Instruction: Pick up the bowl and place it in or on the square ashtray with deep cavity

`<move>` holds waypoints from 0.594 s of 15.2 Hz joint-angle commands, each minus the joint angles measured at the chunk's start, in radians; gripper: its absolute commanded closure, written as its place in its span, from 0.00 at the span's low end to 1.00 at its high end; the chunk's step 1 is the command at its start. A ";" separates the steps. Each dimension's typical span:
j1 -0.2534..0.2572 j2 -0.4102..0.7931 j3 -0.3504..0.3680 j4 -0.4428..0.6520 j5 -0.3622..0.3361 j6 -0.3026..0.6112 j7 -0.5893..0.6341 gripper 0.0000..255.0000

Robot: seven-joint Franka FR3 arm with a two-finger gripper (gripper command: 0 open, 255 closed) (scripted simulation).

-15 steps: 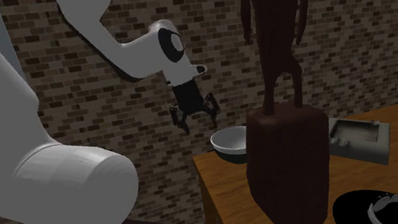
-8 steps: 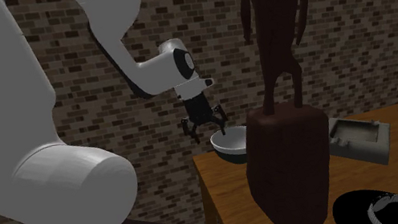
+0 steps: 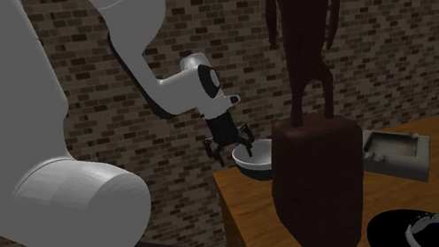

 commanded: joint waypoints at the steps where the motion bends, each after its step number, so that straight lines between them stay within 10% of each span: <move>1: 0.000 0.001 0.000 0.000 -0.001 0.002 0.001 0.00; 4: 0.000 0.001 0.000 0.000 -0.001 0.001 0.001 0.00; 5: 0.000 0.001 0.000 0.000 -0.001 0.001 0.001 1.00; 9: 0.000 0.001 0.000 0.000 -0.001 0.001 0.001 1.00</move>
